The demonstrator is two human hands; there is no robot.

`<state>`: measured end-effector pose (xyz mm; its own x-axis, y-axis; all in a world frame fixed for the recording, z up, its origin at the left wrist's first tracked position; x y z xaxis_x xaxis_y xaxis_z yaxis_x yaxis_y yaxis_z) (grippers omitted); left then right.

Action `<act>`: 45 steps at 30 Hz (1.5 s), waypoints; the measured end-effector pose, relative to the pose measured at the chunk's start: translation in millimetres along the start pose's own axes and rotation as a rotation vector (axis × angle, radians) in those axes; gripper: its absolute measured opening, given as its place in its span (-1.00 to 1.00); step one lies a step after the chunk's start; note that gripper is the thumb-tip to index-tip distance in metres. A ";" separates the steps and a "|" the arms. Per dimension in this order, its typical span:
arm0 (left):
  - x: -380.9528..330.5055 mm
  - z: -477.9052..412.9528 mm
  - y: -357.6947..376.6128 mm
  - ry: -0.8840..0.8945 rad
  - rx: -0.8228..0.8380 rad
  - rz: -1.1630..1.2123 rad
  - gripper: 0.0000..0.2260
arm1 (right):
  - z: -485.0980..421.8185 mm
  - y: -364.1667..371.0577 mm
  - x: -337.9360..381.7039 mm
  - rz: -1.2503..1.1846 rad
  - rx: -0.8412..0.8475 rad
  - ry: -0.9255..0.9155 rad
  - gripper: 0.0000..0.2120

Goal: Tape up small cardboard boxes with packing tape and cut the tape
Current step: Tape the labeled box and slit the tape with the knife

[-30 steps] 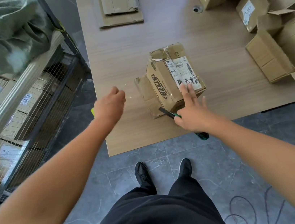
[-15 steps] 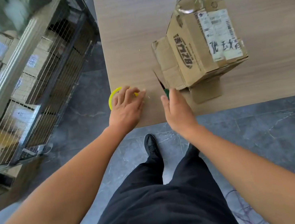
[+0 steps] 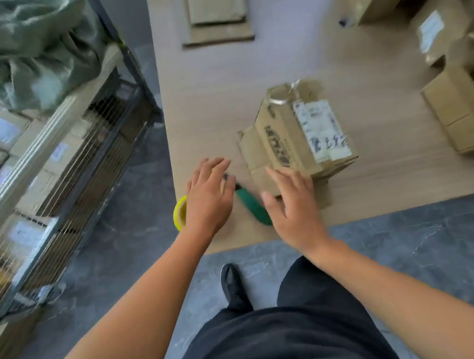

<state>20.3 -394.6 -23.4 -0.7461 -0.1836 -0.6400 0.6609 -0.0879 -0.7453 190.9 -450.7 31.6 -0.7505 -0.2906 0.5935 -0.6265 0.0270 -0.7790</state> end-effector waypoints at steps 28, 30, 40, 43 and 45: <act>-125.4 -131.1 82.5 -0.547 0.142 0.686 -0.54 | -160.1 -33.0 -215.1 -0.723 0.259 0.227 -0.39; -118.2 -108.6 59.7 -0.517 -0.056 0.679 -0.52 | -140.6 -60.4 -224.6 -0.588 0.100 0.235 -0.36; -112.0 0.5 139.5 -0.371 0.182 0.938 -0.32 | -31.3 -28.1 -188.1 -1.047 -0.056 0.275 -0.42; -107.7 -9.7 145.1 -0.296 0.129 1.003 -0.39 | -36.9 -15.5 -196.0 -1.123 -0.149 0.321 -0.47; -107.8 -11.2 140.2 -0.248 0.081 0.862 -0.36 | -36.0 -29.6 -197.1 -0.829 -0.196 0.234 -0.45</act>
<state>192.5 -376.2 -61.1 0.0435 -0.4231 -0.9050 0.9938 0.1109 -0.0040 349.7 -359.8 -55.0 -0.0494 -0.0865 0.9950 -0.9970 0.0642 -0.0439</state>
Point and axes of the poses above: each hand's wrist, its own z-axis away from the middle knuckle, its own y-axis out of the palm, x = y × z, the point moved 8 cm from there along -z, towards the middle knuckle, and after that the axes turned 14 degrees about -y, right-handed, at the moved point
